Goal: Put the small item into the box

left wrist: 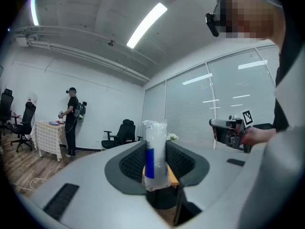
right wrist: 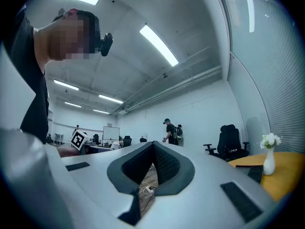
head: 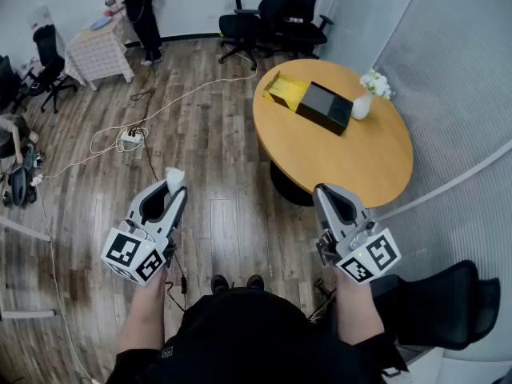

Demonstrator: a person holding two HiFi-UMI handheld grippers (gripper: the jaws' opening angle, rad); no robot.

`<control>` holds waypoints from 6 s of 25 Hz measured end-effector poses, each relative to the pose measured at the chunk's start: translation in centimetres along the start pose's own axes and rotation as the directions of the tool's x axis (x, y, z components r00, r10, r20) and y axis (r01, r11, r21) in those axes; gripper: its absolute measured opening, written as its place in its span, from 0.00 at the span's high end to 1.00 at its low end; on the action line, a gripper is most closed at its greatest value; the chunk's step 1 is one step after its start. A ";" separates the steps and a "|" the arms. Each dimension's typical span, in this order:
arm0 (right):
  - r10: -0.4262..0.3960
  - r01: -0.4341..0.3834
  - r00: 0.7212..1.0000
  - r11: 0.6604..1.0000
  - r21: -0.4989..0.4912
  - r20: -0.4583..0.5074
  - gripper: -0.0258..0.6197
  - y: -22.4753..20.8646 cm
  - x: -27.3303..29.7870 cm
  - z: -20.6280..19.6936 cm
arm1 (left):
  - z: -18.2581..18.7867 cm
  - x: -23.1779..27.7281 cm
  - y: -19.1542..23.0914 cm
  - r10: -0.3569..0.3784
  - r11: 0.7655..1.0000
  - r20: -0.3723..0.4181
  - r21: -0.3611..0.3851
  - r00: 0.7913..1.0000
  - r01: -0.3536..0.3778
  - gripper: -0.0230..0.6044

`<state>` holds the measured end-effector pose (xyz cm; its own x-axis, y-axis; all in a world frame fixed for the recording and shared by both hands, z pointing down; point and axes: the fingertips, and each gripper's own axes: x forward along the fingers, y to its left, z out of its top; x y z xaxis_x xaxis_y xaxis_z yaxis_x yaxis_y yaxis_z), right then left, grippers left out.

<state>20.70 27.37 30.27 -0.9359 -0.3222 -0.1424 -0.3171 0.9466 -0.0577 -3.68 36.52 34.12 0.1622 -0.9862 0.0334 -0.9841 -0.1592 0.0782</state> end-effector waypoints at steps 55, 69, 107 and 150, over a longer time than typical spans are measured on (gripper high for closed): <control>0.106 -0.103 0.993 0.991 0.087 -0.041 0.90 -7.5 14.3 -3.9 | -0.9 10.8 13.5 0.021 0.998 -0.028 -0.053 0.999 -0.022 0.75; 0.056 -0.053 0.998 0.996 0.074 -0.040 0.90 -8.6 22.8 -3.7 | 0.5 13.6 21.4 -0.036 0.998 -0.009 -0.052 0.999 0.035 0.75; 0.004 -0.005 1.000 0.987 0.158 0.006 0.90 -36.8 31.9 -4.7 | 1.9 42.6 25.8 -0.078 0.996 -0.094 -0.048 0.992 0.074 0.75; -0.358 0.376 0.926 0.893 0.247 -0.116 0.90 -50.4 32.7 -10.0 | -11.5 72.3 18.2 -0.607 0.794 -0.369 -0.255 0.703 0.552 0.75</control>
<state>4.56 -30.83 38.36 -0.7712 -0.6366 0.0036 -0.5976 0.7220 -0.3487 -9.05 -37.16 49.37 0.7385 -0.5802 0.3436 -0.6735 -0.6593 0.3342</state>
